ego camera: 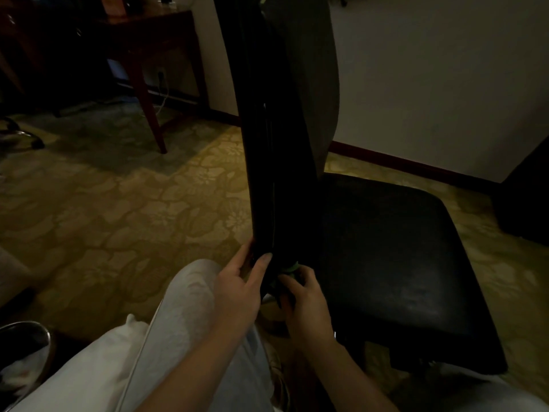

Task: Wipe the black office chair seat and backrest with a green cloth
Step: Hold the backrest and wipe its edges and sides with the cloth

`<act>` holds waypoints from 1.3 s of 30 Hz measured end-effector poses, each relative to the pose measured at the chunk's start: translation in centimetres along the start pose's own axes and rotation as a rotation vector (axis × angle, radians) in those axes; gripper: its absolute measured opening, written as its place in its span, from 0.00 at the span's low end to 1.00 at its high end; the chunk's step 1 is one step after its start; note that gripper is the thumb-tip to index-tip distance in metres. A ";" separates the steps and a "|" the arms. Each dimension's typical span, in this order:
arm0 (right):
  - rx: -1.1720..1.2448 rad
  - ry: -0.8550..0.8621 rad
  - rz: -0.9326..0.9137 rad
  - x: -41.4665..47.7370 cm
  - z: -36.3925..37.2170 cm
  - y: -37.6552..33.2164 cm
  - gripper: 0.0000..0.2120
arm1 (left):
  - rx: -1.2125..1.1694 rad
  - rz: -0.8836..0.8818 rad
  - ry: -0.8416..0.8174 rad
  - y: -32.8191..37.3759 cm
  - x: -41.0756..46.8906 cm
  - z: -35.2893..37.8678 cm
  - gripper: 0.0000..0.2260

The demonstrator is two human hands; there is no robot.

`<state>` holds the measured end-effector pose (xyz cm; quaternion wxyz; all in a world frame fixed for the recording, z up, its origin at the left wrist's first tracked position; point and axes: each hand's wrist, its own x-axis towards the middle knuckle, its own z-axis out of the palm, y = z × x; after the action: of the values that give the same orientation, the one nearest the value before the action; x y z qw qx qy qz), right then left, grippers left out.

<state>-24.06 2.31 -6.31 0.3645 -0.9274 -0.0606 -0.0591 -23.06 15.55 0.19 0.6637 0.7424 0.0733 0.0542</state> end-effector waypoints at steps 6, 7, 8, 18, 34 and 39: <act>0.022 -0.088 0.035 -1.3 -2.2 0.1 0.21 | 0.021 -0.009 -0.021 0.7 0.1 -0.5 0.15; 0.023 -0.054 0.032 -1.6 -2.8 0.4 0.20 | 0.015 -0.017 -0.032 0.9 0.2 -0.7 0.14; 0.027 -0.013 0.029 -1.9 -3.6 0.5 0.20 | 0.001 -0.028 -0.052 1.2 0.2 -0.8 0.12; 0.145 0.316 -0.176 1.5 -11.4 -5.1 0.24 | 0.006 0.127 -0.116 8.2 1.8 -1.9 0.13; -0.014 0.391 -0.482 5.7 -18.1 -15.8 0.23 | -0.031 0.386 -0.170 20.3 4.8 -4.2 0.19; -0.118 0.399 -0.479 6.8 -17.6 -17.2 0.22 | 0.022 0.379 -0.156 21.8 5.1 -4.2 0.15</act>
<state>-21.22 3.26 19.10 0.2905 -0.8764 -0.2009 -0.3274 -17.95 18.20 22.25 0.6370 0.7522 -0.1186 0.1197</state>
